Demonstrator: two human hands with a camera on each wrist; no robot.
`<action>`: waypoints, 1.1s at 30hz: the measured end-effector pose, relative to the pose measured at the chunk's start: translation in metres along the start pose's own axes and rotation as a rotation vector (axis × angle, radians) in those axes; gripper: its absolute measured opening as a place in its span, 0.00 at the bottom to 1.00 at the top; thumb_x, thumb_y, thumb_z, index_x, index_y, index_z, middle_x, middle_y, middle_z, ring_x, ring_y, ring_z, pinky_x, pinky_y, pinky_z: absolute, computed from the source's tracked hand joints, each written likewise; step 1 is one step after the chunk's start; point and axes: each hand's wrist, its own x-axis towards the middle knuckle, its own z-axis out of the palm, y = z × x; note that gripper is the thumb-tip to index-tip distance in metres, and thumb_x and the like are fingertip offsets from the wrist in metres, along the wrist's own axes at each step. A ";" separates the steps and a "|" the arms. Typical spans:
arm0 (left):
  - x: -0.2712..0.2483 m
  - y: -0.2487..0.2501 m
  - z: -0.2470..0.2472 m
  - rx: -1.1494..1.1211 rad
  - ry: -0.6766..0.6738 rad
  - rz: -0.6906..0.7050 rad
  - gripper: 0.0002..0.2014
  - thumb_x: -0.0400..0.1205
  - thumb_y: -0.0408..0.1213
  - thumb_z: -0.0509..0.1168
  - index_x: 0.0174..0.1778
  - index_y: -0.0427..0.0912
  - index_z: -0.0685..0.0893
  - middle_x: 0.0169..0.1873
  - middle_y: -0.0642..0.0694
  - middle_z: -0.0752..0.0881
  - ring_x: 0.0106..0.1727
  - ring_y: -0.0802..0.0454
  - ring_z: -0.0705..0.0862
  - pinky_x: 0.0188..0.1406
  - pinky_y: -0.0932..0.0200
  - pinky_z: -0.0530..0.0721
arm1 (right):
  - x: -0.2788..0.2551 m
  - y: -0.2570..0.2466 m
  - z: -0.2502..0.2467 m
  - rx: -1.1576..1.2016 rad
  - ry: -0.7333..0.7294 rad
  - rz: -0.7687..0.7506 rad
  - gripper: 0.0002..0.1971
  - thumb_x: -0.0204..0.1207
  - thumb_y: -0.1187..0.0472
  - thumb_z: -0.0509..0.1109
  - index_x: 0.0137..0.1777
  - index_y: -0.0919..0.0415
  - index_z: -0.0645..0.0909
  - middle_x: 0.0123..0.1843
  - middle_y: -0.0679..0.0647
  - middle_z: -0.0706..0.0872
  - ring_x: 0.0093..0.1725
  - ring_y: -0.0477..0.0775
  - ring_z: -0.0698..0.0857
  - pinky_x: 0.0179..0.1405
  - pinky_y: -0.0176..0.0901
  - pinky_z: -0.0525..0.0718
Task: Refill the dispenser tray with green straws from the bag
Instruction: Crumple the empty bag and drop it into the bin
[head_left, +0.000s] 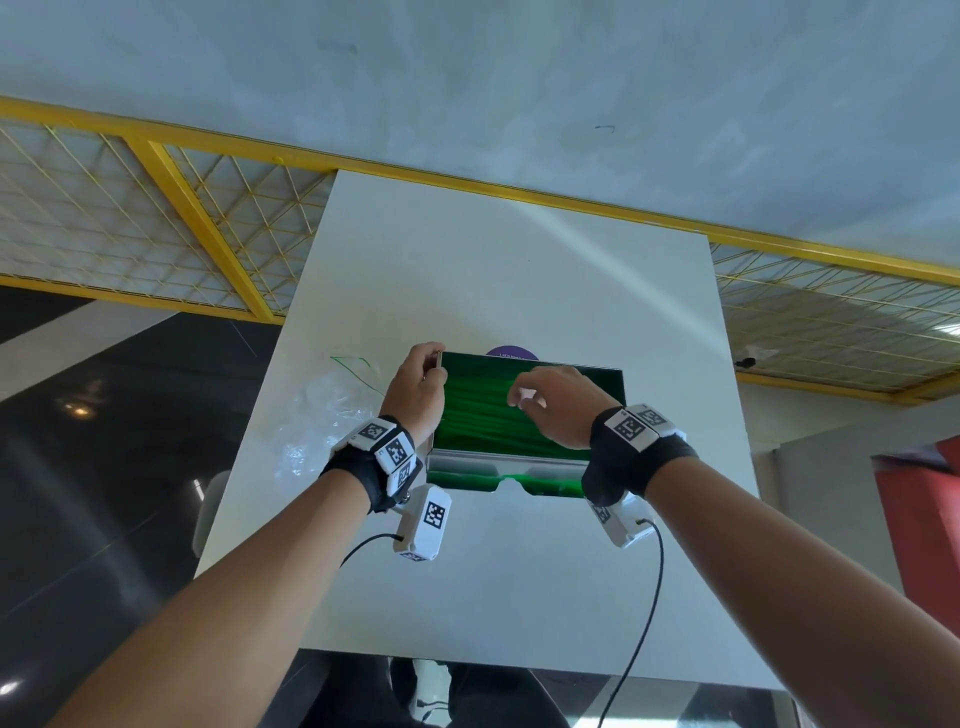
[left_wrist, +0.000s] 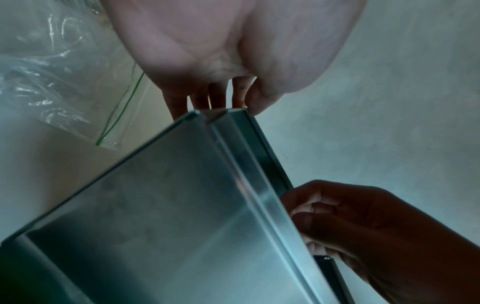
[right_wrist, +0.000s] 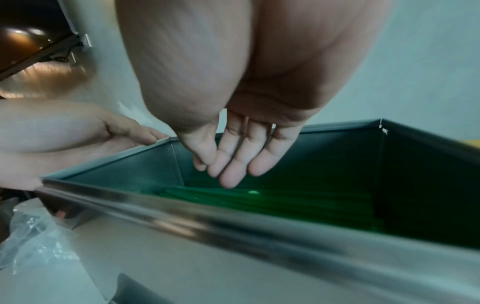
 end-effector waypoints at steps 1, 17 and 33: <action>-0.001 0.002 0.000 -0.005 -0.001 -0.007 0.20 0.87 0.33 0.55 0.75 0.45 0.77 0.66 0.44 0.84 0.53 0.49 0.84 0.43 0.58 0.79 | -0.003 -0.002 0.000 0.020 0.013 -0.008 0.13 0.86 0.60 0.60 0.55 0.46 0.86 0.58 0.49 0.88 0.55 0.52 0.85 0.58 0.51 0.83; -0.018 -0.080 -0.131 0.592 0.028 -0.361 0.48 0.74 0.61 0.69 0.87 0.56 0.53 0.82 0.40 0.71 0.84 0.36 0.66 0.82 0.35 0.61 | -0.003 -0.159 0.016 0.155 0.113 -0.257 0.07 0.82 0.52 0.70 0.57 0.48 0.87 0.45 0.44 0.86 0.39 0.43 0.83 0.49 0.44 0.86; -0.050 -0.007 -0.184 -0.755 0.326 0.015 0.28 0.69 0.60 0.74 0.43 0.34 0.90 0.46 0.29 0.91 0.49 0.25 0.89 0.57 0.30 0.86 | 0.053 -0.243 0.050 1.204 -0.068 0.274 0.11 0.84 0.57 0.71 0.61 0.63 0.79 0.65 0.63 0.82 0.65 0.66 0.85 0.47 0.58 0.94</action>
